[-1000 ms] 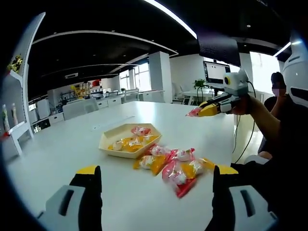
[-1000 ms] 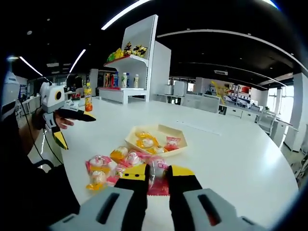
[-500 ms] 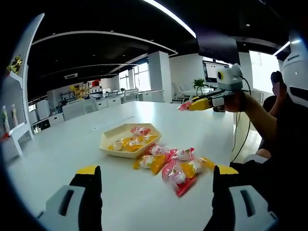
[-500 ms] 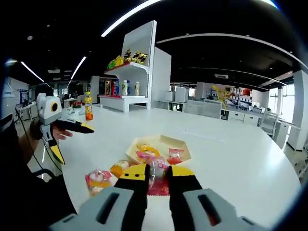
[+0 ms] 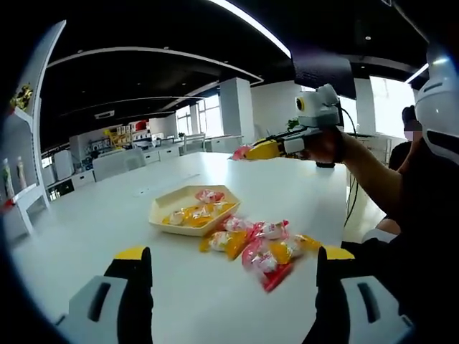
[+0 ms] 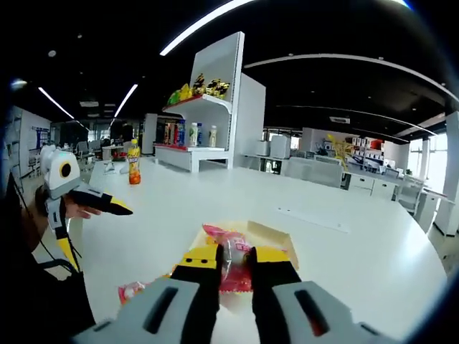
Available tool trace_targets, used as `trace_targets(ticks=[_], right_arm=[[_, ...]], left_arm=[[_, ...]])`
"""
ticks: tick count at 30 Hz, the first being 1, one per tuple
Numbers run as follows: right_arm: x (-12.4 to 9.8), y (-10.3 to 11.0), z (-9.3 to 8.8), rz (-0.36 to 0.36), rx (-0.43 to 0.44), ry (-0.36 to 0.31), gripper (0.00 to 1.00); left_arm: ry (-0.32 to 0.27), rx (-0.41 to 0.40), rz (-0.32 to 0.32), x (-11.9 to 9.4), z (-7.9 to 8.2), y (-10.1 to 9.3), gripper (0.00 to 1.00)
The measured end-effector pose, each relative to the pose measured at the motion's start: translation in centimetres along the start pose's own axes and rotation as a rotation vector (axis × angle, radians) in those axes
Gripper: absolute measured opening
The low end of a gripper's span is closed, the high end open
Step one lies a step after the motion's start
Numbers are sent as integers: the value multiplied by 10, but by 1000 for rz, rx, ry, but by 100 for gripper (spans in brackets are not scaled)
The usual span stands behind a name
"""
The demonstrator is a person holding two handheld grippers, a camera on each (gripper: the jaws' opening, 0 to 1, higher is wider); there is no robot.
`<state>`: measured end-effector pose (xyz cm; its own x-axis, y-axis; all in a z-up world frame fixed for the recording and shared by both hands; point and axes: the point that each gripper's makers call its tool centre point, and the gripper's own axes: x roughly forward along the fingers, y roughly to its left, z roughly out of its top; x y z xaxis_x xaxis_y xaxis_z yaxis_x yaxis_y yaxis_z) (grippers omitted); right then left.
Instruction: Pick up the marshmallows scattered on the table and place them into the bowl on the table
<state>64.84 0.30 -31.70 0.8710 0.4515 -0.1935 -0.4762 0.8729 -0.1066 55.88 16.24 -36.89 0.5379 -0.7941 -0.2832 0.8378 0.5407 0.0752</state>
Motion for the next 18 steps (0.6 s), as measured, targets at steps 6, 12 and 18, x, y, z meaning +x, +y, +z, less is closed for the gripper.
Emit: trace_targets(ticks=[6,12,18], right_arm=[[36,-10,-5,-31,-5,27,14],[71,-9,-14,-43,14,54,13],[104,-8,-15,-88,-224,82,13]], left_arm=[[0,-1,-4,1,1,-1,94],[27,30,14,-2,-6,3,93],[23,11,20,-7,-8,5,94]])
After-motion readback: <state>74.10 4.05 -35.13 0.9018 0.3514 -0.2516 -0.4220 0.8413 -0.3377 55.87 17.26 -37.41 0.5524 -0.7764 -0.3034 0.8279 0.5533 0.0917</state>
